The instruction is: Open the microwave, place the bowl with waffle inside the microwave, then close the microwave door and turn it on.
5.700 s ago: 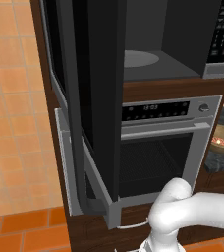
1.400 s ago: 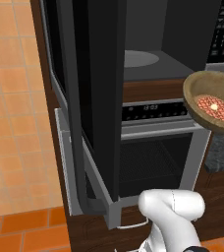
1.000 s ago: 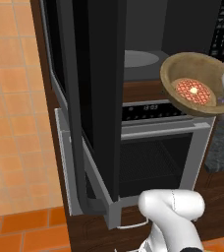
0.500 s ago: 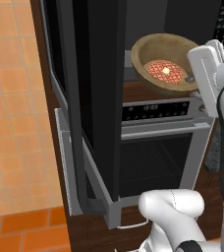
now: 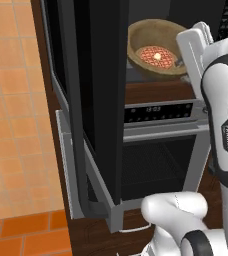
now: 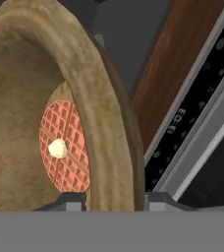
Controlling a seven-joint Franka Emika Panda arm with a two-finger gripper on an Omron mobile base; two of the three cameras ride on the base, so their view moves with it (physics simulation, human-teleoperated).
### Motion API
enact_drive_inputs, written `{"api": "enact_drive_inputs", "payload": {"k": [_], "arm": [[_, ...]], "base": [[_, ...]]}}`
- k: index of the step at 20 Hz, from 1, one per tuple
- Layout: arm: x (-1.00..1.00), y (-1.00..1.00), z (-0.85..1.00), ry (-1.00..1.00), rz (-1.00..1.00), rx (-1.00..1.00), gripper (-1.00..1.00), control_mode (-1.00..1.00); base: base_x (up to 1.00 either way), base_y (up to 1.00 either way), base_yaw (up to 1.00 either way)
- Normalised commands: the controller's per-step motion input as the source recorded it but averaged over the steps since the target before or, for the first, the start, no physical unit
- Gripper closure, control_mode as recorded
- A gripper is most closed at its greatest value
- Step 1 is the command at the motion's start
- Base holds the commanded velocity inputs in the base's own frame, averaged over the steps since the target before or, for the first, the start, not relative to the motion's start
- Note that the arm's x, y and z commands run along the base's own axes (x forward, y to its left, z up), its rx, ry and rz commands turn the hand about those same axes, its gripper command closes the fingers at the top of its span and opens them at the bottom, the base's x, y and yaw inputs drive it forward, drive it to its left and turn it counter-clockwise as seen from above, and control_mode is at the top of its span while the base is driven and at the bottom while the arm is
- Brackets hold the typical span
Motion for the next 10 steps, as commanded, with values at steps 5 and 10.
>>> {"api": "enact_drive_inputs", "payload": {"k": [5,10], "arm": [[0.73,0.11,-0.05,0.0,0.0,0.0,1.0,-1.0],[0.86,0.1,-0.03,0.0,0.0,0.0,1.0,-1.0]], "base": [[0.0,0.0,0.0],[0.0,0.0,0.0]]}}
